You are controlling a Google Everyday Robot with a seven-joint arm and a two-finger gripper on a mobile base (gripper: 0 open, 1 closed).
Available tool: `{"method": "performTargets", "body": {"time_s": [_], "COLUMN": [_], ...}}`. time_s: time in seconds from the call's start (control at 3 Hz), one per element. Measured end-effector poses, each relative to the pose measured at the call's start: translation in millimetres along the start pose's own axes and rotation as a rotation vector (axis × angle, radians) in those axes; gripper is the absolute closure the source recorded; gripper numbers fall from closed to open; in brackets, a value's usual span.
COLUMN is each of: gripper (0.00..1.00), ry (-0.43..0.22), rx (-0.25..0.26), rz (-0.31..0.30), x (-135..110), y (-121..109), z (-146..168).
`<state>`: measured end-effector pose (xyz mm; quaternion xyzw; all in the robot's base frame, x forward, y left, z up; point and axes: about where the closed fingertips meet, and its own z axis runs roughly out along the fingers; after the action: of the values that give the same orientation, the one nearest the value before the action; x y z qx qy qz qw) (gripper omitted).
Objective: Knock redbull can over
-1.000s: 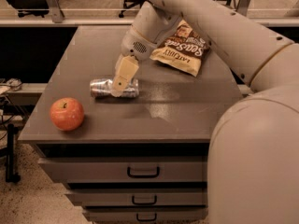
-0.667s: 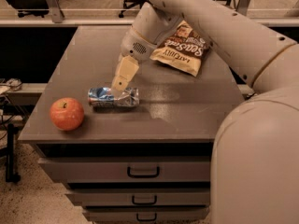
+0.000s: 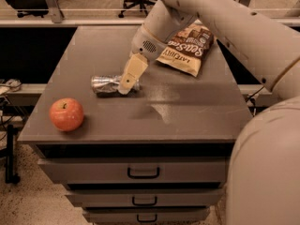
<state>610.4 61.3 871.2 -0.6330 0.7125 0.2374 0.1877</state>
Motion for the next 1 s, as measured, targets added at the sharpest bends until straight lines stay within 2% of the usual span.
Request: {"method": "performTargets", "body": {"time_s": [0.33, 0.67, 1.0], "gripper": [0.00, 0.00, 0.00], "ry": [-0.082, -0.219, -0.344], "rx": [0.124, 0.292, 0.463], "rz": [0.055, 0.130, 0.197], "x": [20.8, 62.8, 118.9], "y": [-14.1, -29.7, -47.5], "z": [-39.1, -93.5, -152.5]}}
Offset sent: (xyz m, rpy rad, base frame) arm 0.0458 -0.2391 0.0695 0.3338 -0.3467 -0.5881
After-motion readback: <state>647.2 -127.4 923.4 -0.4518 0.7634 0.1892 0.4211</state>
